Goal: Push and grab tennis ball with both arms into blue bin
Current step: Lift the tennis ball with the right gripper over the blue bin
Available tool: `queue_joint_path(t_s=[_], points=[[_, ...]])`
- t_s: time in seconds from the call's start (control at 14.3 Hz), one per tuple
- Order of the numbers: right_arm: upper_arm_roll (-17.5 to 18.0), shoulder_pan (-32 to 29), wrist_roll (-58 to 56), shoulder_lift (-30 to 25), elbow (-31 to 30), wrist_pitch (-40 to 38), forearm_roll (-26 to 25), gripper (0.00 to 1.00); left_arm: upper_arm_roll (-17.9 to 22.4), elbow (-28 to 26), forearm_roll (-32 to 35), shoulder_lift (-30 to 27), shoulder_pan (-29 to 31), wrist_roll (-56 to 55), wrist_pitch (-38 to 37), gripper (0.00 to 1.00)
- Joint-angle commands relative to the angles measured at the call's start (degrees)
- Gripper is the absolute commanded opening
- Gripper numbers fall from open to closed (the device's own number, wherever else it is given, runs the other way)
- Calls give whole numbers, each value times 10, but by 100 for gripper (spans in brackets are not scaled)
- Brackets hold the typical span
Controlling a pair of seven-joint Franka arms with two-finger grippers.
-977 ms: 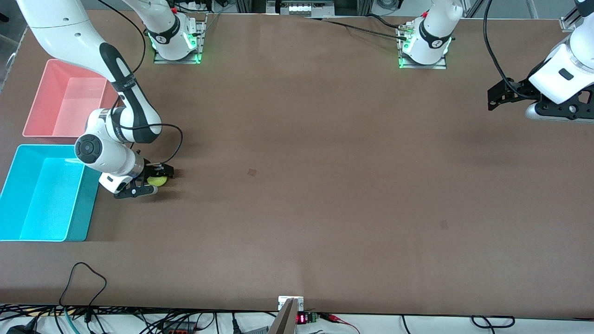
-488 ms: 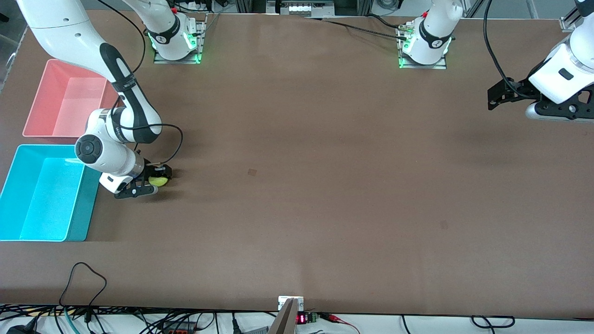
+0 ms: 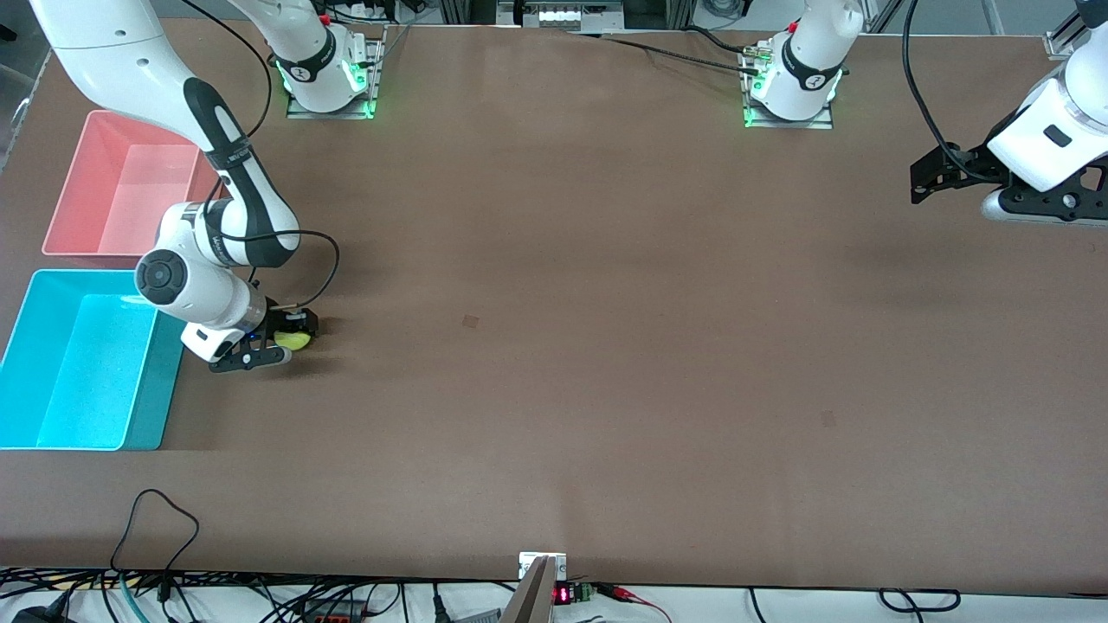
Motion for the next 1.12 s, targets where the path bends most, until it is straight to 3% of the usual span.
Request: queue_joint_path(t_s=[0.0,0.21,0.42,0.77,1.05], points=[[4,-26,-8,-74,1,-64,-18,0,1,17,-4,2,-6,4,-13,100],[2,-84,-53,-125,3,-120,-33,0,1,17,-3,2,-6,3,-13,100],[-1,-149,-117,-124,32,-150,-35,0,1,17,-4,2,-6,4,-14,100],[-1,-242,-205,-58,84,-144,-69,0,2,17,-4,2,-6,3,-14,100],[-1,-266,-229,1,121,-127,-70,0,2,18,-4,2,-6,4,-19,100]])
